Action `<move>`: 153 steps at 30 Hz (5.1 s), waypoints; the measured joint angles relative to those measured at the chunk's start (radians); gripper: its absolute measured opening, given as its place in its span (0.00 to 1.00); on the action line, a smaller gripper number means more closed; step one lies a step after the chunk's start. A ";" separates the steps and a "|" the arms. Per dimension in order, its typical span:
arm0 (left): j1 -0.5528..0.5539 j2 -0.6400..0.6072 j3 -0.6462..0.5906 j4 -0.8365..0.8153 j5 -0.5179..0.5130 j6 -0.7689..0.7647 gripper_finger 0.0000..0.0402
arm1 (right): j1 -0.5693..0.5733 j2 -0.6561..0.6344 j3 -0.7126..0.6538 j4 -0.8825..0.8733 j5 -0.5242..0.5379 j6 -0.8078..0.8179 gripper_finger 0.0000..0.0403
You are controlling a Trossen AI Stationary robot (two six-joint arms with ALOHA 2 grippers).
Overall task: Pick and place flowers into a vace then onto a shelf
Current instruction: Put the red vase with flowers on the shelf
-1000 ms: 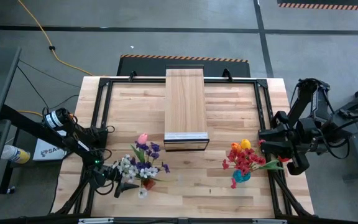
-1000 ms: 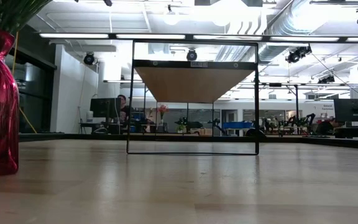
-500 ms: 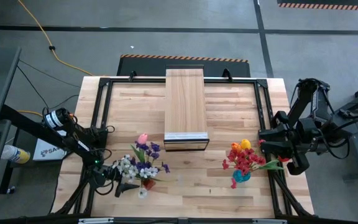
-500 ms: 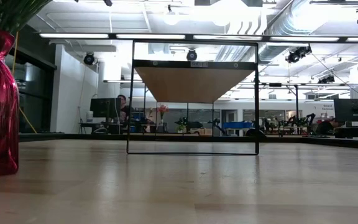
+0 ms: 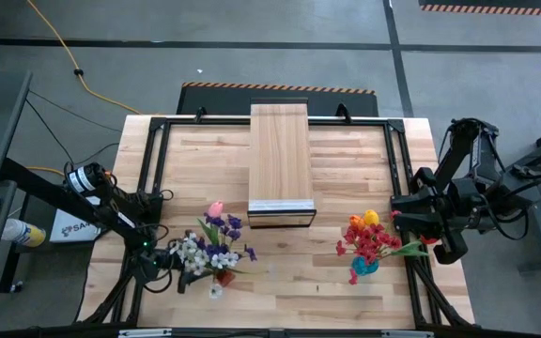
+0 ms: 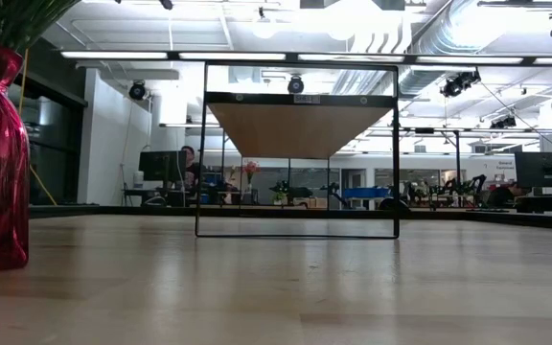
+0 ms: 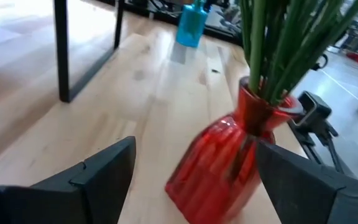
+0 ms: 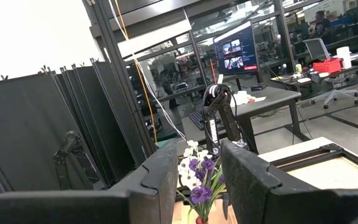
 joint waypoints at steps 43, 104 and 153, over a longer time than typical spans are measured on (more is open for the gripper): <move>0.187 0.000 0.065 0.052 0.274 0.259 0.89 | 0.000 0.000 0.000 -0.006 0.015 0.000 0.28; 0.278 0.001 0.065 0.060 0.332 0.229 0.89 | 0.000 0.000 0.000 -0.019 0.015 -0.019 0.28; 0.288 0.111 0.195 0.180 0.366 0.294 0.44 | 0.000 0.059 0.001 -0.030 0.010 0.034 0.28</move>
